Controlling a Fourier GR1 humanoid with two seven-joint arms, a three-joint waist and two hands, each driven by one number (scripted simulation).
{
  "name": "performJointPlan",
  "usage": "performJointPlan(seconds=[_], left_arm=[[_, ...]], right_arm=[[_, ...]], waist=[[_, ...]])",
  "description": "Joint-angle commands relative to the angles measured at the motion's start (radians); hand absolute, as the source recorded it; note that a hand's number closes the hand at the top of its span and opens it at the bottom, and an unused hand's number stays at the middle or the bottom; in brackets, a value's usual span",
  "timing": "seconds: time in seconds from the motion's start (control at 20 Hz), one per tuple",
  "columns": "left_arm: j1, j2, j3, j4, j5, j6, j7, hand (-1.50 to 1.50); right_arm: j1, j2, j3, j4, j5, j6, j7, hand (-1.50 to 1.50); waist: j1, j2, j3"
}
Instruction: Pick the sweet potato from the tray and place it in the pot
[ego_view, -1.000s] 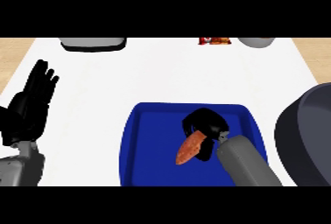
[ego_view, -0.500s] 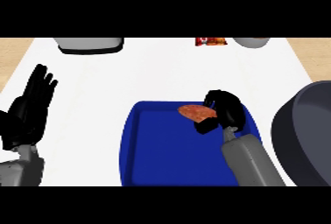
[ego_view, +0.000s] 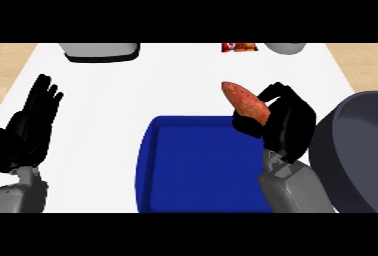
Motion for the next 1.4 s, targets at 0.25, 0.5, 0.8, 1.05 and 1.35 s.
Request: performJointPlan(seconds=[0.25, 0.5, 0.8, 1.05, 1.35], left_arm=[[-0.046, 0.008, 0.007, 0.024, 0.008, -0.019, -0.008, 0.00], [-0.035, -0.047, -0.047, -0.005, -0.042, 0.029, 0.006, 0.00], [-0.028, -0.022, -0.004, -0.007, 0.013, -0.025, 0.003, 0.00], [-0.044, -0.038, -0.031, -0.032, -0.031, 0.013, 0.028, 0.00], [-0.099, -0.024, -0.007, 0.047, -0.017, -0.003, 0.001, 0.00]], right_arm=[[0.166, -0.036, -0.021, -0.421, 0.229, 0.136, 0.167, 1.50], [0.215, -0.069, -0.182, -0.553, 0.076, 0.145, 0.084, 1.50], [0.331, -0.149, -0.397, -0.535, -0.177, 0.071, -0.061, 1.50], [0.441, -0.206, -0.495, -0.449, -0.241, -0.029, -0.197, 1.50], [0.386, -0.273, -0.539, -0.110, -0.010, -0.067, -0.187, 1.50]], waist=[[0.028, 0.018, 0.003], [0.033, 0.020, 0.004], [0.040, 0.021, 0.004], [0.037, 0.020, 0.004], [0.048, 0.027, 0.004]])
